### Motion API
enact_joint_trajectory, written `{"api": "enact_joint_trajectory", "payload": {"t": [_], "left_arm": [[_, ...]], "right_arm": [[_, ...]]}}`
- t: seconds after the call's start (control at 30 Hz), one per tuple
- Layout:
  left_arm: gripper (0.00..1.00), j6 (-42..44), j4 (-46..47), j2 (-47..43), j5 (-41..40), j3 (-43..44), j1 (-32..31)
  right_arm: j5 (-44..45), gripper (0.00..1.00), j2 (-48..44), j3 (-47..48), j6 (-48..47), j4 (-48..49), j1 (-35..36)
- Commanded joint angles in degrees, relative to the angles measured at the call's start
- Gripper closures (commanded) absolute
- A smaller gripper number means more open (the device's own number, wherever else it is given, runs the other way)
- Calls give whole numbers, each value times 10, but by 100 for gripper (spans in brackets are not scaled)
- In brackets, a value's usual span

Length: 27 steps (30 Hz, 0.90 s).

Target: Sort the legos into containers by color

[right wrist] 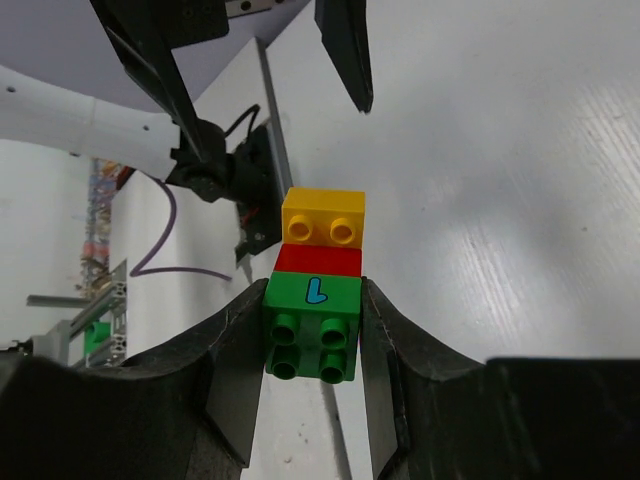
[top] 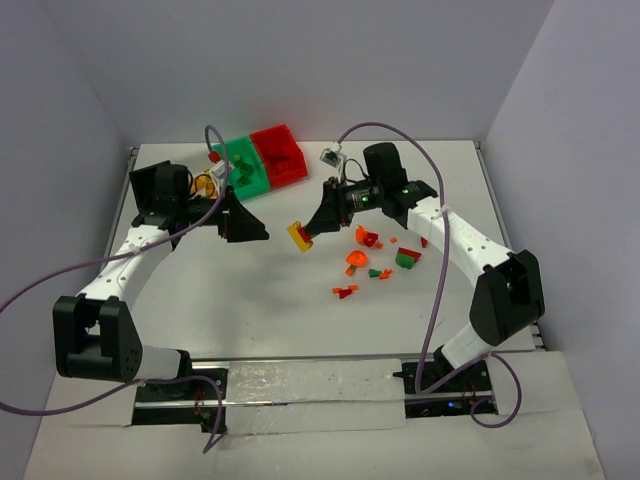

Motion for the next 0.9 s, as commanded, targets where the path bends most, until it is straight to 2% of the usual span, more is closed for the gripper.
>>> {"api": "enact_joint_trajectory", "payload": {"t": [0.0,0.27,0.6,0.73,0.87], "left_arm": [[7,-35,90,-28,46,-9,-45],[8,-36,97,-23,26,-9,-79],[17,-65,143,-17,17,-2,-108],[26,-75,152,-17,22,-5,-113],[49,-71,144,-16,25,-8,-113]], "right_arm": [[-56,100,-8,6,13,39,13],[-94,100,-13,3,25,52,23],[-111,100,-12,4,22,49,32],[-109,100,-12,2,20,48,33],[-99,100,-11,5,17,43,32]]}}
